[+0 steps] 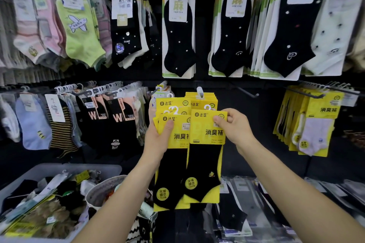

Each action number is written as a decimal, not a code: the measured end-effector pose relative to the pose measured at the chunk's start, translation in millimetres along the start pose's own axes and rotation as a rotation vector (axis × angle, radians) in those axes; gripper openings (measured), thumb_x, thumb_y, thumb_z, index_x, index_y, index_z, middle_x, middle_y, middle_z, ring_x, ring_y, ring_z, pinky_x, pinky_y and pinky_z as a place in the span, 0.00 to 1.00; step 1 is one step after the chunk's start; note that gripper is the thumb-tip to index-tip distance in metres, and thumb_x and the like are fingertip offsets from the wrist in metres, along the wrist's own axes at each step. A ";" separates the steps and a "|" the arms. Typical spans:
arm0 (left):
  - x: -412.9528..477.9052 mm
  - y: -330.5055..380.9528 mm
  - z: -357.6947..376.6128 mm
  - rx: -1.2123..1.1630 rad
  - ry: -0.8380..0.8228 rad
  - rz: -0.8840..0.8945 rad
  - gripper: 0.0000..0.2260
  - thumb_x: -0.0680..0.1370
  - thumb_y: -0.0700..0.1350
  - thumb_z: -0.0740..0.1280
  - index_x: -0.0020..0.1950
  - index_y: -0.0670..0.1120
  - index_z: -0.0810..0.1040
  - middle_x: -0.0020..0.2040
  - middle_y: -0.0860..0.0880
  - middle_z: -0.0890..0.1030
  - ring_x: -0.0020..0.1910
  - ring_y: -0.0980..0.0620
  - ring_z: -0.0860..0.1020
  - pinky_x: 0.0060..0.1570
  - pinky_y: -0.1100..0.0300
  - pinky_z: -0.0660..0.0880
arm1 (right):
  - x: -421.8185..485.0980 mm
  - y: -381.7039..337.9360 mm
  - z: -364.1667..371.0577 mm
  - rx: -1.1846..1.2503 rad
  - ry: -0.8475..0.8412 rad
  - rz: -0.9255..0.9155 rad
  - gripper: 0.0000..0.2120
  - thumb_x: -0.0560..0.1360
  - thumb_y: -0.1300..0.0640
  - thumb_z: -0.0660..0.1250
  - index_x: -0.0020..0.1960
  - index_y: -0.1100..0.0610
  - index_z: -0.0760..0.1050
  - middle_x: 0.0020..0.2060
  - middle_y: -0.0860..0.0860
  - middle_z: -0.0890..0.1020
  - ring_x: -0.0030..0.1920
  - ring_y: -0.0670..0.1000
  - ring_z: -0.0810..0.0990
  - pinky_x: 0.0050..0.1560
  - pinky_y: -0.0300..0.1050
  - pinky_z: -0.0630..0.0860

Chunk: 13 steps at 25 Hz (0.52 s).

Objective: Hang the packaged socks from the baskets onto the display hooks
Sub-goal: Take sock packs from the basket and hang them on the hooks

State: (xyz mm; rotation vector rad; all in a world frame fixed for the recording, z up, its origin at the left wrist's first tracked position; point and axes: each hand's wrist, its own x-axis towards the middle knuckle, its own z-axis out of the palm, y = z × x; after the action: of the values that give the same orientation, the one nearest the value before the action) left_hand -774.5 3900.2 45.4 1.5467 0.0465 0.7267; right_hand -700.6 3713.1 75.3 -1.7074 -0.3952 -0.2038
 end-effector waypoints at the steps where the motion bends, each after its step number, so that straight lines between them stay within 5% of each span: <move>1: 3.2 0.9 -3.8 0.009 0.014 -0.003 0.10 0.79 0.45 0.63 0.60 0.50 0.74 0.55 0.48 0.81 0.53 0.48 0.81 0.52 0.50 0.78 | 3.2 -0.7 -3.4 -0.025 0.030 -0.003 0.05 0.76 0.58 0.66 0.43 0.49 0.73 0.40 0.48 0.83 0.43 0.47 0.82 0.41 0.42 0.78; 4: 8.2 3.9 -14.4 0.026 0.036 -0.029 0.04 0.78 0.46 0.64 0.50 0.56 0.73 0.55 0.45 0.81 0.53 0.46 0.81 0.53 0.45 0.78 | 17.1 -6.8 -7.9 -0.085 0.093 -0.017 0.06 0.76 0.57 0.65 0.43 0.48 0.71 0.41 0.50 0.82 0.45 0.50 0.81 0.45 0.48 0.79; 9: 5.7 1.5 -30.7 0.048 0.039 0.011 0.12 0.78 0.48 0.63 0.61 0.49 0.73 0.54 0.48 0.82 0.53 0.48 0.81 0.52 0.46 0.78 | 37.9 -16.8 8.4 -0.128 0.078 -0.050 0.02 0.76 0.56 0.65 0.48 0.51 0.72 0.43 0.51 0.82 0.46 0.51 0.81 0.48 0.52 0.79; 13: 5.2 6.7 -37.9 0.093 0.036 0.059 0.14 0.78 0.47 0.63 0.63 0.47 0.72 0.53 0.51 0.82 0.52 0.50 0.81 0.51 0.52 0.78 | 44.6 -15.4 26.0 -0.213 0.083 -0.061 0.02 0.76 0.55 0.65 0.48 0.51 0.72 0.43 0.49 0.81 0.44 0.49 0.79 0.39 0.42 0.75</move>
State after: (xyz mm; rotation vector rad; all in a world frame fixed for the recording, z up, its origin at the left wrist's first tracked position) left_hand -790.6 3935.0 51.1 1.6295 0.0630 0.8088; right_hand -667.3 3747.1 100.6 -1.8899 -0.3741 -0.3713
